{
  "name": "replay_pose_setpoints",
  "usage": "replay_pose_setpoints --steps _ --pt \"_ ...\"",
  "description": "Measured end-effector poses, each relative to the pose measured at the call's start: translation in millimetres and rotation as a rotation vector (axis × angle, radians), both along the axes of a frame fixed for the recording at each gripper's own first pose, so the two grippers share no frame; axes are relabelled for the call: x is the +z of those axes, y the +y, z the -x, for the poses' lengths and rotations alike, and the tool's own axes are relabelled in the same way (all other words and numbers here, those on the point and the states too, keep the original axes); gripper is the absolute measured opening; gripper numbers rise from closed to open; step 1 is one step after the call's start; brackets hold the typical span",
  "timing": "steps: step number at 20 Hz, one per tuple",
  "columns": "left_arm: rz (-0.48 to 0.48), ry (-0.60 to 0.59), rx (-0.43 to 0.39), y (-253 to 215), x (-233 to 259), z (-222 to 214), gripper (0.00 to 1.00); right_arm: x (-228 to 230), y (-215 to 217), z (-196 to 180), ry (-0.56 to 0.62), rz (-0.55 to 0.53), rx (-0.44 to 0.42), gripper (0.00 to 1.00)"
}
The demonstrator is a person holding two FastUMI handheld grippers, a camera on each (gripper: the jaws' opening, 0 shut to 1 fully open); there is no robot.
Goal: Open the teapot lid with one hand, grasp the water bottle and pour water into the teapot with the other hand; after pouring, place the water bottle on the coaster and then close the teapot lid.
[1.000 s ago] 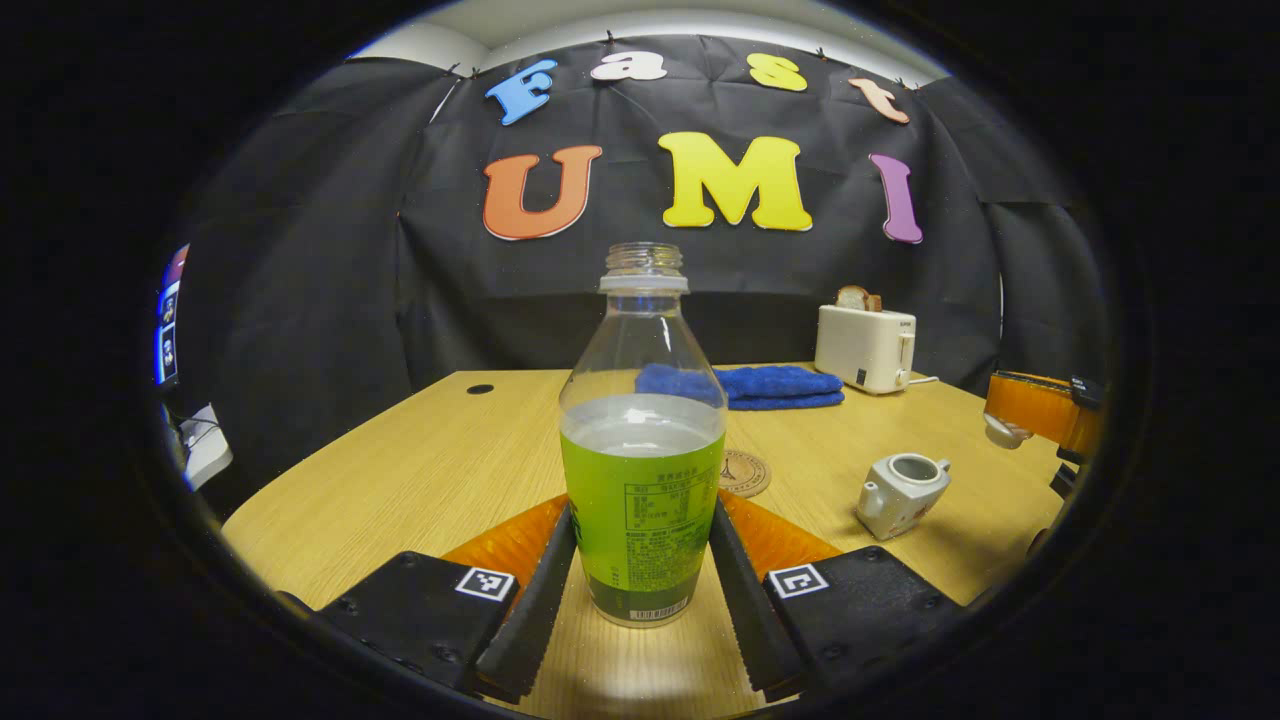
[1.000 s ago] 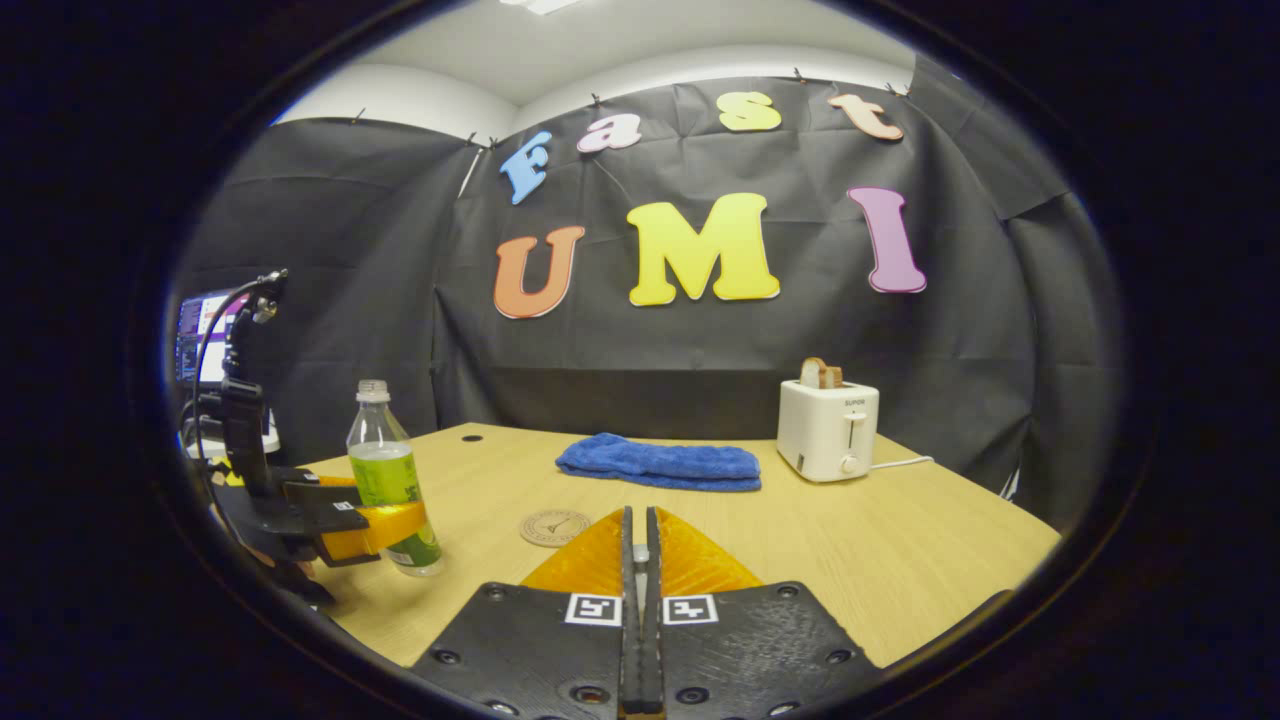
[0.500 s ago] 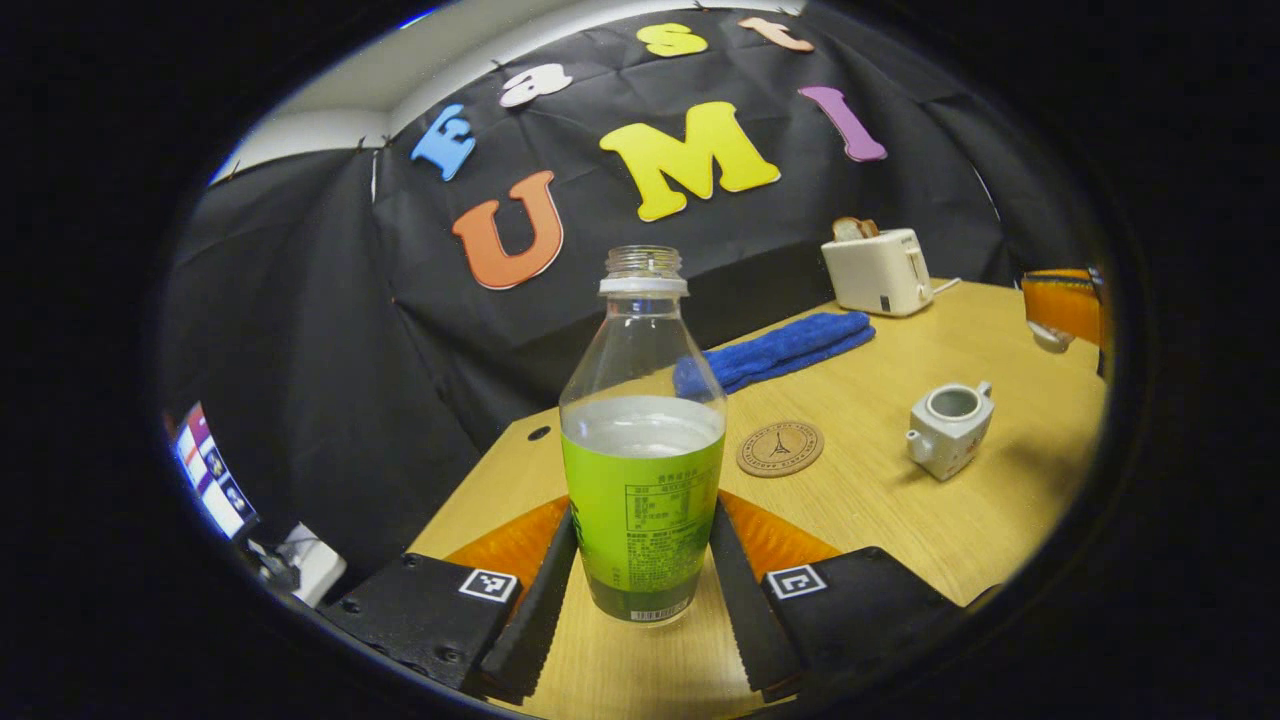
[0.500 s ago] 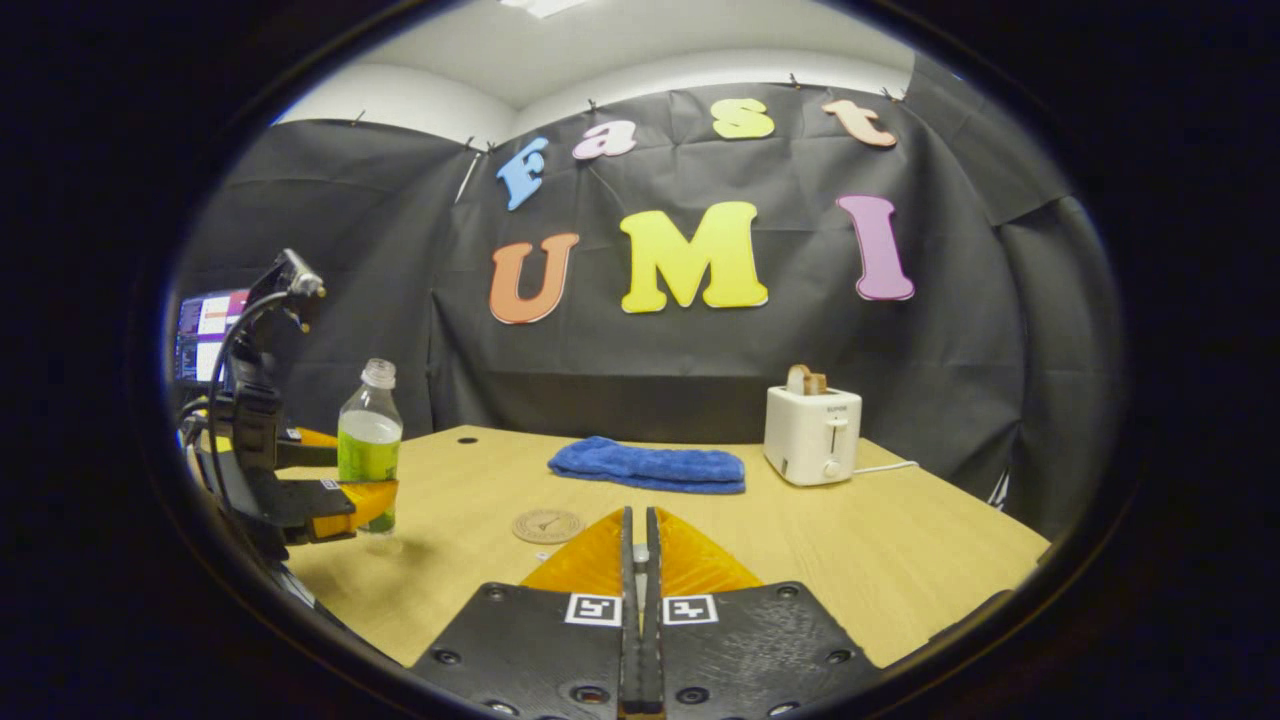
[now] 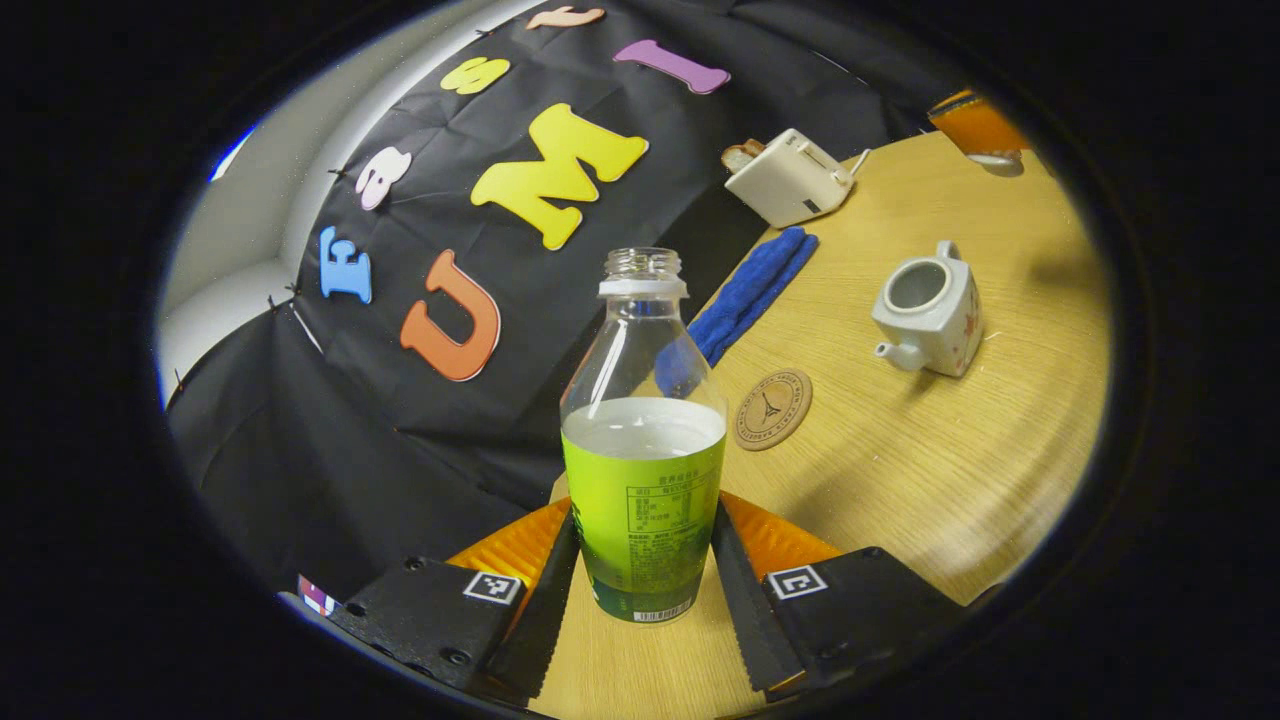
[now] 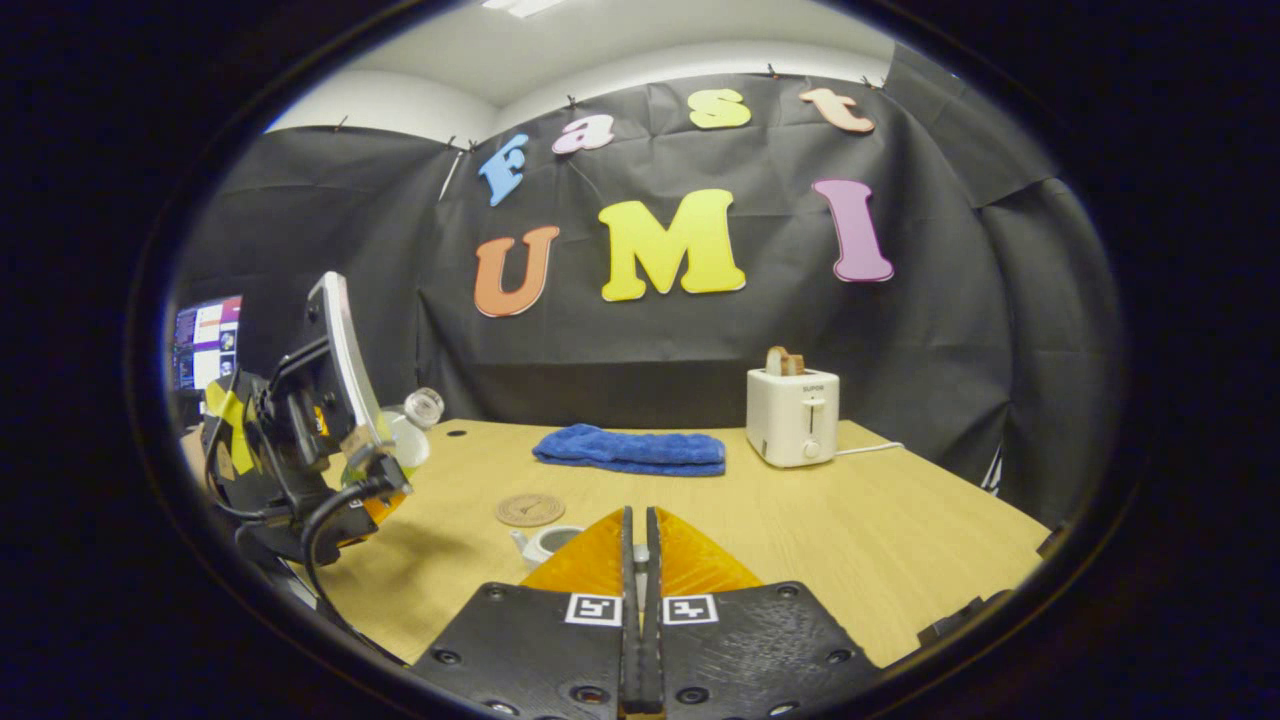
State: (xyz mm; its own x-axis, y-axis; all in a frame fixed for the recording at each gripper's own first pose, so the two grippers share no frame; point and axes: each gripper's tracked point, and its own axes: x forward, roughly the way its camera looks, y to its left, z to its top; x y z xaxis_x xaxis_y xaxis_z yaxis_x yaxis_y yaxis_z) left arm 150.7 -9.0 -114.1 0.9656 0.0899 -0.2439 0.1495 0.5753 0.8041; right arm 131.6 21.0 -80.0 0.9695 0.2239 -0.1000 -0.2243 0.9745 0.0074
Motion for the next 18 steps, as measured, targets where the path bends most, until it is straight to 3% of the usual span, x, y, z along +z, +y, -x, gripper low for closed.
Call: replay_pose_setpoints --steps 7,13,18 --pt "-0.345 0.02 -0.07 -26 -11 -9 0.74 0 -12 3 -0.003 -0.008 -0.012 0.01" --pt "-0.5 0.018 -0.104 -34 -11 -7 0.74 0 -18 4 -0.011 -0.007 -0.016 0.0" --pt "-0.663 -0.052 -0.133 -46 11 -4 0.74 6 -17 9 -0.03 -0.001 -0.016 0.0"
